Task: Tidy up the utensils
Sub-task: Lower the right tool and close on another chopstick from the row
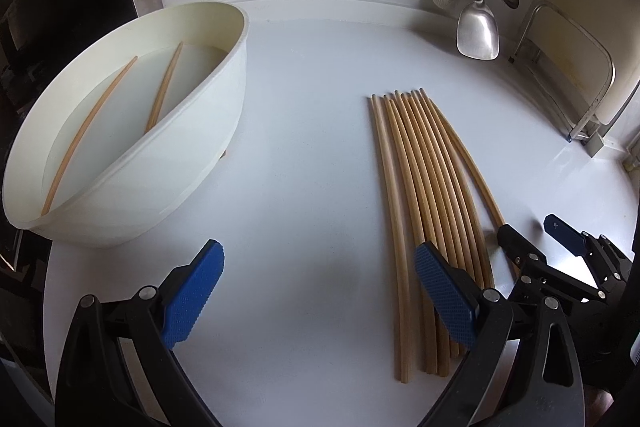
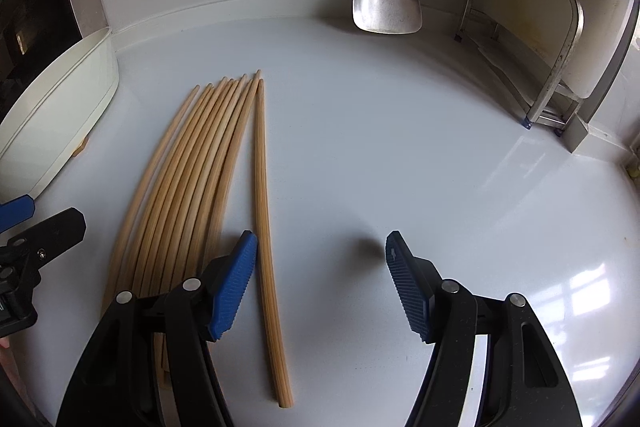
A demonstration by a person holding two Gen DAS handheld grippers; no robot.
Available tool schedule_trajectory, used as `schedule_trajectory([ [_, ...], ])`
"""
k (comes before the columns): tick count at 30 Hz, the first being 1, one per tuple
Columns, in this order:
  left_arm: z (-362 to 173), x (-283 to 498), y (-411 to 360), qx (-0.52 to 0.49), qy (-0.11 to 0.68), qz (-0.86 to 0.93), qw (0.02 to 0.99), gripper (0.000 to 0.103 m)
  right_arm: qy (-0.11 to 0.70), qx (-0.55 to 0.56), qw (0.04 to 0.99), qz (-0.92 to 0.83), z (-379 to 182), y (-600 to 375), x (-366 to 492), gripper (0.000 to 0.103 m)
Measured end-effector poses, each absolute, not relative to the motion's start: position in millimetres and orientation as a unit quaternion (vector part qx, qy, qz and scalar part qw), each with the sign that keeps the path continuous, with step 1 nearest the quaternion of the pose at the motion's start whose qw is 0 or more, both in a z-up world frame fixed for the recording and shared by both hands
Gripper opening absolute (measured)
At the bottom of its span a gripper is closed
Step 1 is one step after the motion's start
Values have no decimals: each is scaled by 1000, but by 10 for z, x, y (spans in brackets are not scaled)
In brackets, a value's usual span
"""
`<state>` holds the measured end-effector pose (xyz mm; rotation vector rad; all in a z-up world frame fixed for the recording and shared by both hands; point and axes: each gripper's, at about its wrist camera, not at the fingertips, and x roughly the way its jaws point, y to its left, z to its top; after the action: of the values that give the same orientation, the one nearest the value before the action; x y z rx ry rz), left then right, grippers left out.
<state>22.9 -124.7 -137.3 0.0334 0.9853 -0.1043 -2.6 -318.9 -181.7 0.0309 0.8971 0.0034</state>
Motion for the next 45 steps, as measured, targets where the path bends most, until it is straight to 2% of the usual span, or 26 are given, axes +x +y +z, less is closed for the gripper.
schedule_trajectory([
  [34,-1684,479,-1423,29,492,-24,870,95,419,5,907,37,-1829,-3334,94,64],
  [37,-1660,440,-1450,33,486,-31,873,85,416,0,908,50,-1824,-3296,98,61],
  [40,-1617,409,-1524,41,478,-46,876,61,411,-14,909,65,-1818,-3235,87,48],
  [42,-1598,379,-1556,41,472,-49,879,40,411,-23,908,76,-1813,-3192,78,40],
  [43,-1593,365,-1565,40,470,-50,880,34,411,-27,907,81,-1807,-3172,78,33],
  [44,-1589,354,-1571,40,469,-52,881,22,412,-30,907,86,-1805,-3154,77,30],
  [45,-1587,349,-1576,39,469,-54,881,10,413,-31,906,88,-1804,-3141,74,22],
])
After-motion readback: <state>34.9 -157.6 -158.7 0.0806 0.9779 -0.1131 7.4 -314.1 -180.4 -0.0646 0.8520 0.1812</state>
